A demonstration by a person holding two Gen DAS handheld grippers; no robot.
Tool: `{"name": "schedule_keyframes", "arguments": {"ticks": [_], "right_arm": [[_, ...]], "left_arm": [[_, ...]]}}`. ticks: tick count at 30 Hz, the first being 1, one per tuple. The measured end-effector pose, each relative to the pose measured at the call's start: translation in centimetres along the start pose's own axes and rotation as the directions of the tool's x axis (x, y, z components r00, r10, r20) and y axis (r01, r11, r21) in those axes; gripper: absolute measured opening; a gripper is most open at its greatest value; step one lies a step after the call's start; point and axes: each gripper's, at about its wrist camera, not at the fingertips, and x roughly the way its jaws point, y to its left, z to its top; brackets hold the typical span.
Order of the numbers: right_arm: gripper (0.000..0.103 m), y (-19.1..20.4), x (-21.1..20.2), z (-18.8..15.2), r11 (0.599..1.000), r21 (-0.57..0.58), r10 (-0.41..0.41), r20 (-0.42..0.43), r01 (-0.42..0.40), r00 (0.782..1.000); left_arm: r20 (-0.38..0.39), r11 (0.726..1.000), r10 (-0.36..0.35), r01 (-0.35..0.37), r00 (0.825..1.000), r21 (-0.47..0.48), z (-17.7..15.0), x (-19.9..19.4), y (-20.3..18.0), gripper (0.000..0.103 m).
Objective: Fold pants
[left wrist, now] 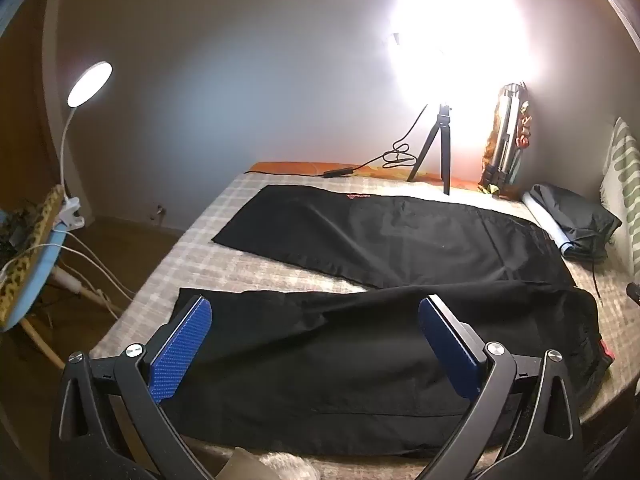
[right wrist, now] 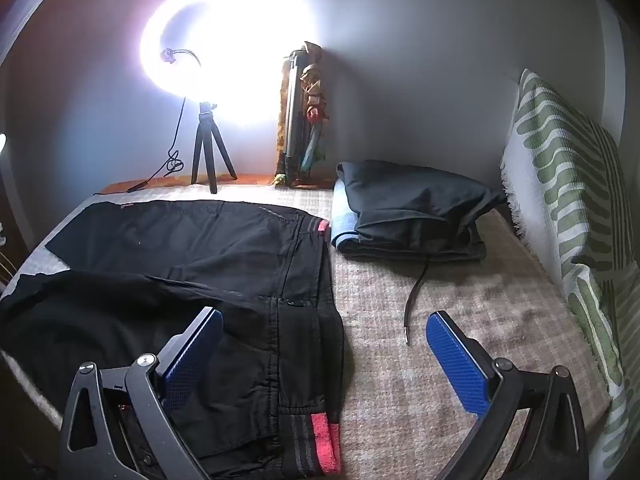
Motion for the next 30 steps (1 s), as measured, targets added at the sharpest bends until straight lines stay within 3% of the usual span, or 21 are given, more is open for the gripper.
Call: {"name": "schedule_keyframes", "arguments": {"ticks": [30], "right_arm": [[0.102, 0.2, 0.3, 0.0, 1.0, 0.006, 0.009, -0.01, -0.009, 1.0]], "left_arm": [[0.01, 1.0, 0.017, -0.017, 1.0, -0.006, -0.1, 0.2, 0.7, 0.103]]}}
